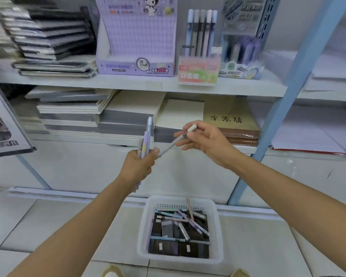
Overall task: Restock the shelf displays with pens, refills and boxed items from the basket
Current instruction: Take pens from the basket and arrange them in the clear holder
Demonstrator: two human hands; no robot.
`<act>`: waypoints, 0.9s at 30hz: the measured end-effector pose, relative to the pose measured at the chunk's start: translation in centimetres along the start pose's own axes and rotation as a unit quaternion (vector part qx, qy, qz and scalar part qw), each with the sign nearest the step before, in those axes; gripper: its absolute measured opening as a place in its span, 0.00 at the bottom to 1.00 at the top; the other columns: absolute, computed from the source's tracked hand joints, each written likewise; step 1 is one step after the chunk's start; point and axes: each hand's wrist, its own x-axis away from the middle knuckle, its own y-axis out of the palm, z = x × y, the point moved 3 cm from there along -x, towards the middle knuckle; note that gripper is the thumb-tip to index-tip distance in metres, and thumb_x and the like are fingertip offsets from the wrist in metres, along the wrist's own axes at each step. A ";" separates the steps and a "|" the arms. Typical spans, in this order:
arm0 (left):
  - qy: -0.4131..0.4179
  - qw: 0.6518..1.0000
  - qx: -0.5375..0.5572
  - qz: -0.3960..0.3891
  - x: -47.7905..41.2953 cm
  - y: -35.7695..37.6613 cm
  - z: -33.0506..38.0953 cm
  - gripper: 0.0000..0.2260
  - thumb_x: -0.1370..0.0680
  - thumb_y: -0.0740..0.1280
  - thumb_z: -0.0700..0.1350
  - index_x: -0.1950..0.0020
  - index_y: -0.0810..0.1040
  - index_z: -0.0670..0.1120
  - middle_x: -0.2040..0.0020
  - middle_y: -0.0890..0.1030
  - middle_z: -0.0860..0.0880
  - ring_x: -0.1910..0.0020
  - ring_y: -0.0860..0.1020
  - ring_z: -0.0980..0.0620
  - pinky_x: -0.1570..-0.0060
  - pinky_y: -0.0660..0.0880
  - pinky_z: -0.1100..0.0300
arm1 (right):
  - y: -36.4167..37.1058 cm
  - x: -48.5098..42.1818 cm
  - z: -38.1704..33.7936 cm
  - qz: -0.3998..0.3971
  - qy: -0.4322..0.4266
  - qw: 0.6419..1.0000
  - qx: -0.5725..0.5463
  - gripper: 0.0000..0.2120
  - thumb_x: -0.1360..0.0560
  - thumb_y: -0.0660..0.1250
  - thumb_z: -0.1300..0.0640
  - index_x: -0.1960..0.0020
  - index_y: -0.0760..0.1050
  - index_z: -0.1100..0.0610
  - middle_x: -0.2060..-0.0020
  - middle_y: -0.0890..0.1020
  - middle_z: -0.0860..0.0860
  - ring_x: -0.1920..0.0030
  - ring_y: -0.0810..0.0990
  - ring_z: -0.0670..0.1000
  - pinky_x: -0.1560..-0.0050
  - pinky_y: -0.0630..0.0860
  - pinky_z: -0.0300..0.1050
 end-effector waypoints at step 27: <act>0.232 0.965 -0.046 -0.108 -4.5 3.7 22.4 0.11 0.18 0.63 0.48 0.44 0.81 0.44 0.69 0.78 0.50 0.78 0.69 0.55 0.83 0.62 0.67 | -5.8 -10.4 -20.3 0.265 -0.246 0.831 0.423 0.05 0.20 0.63 0.58 0.47 0.74 0.60 0.61 0.82 0.54 0.57 0.82 0.54 0.49 0.79 0.57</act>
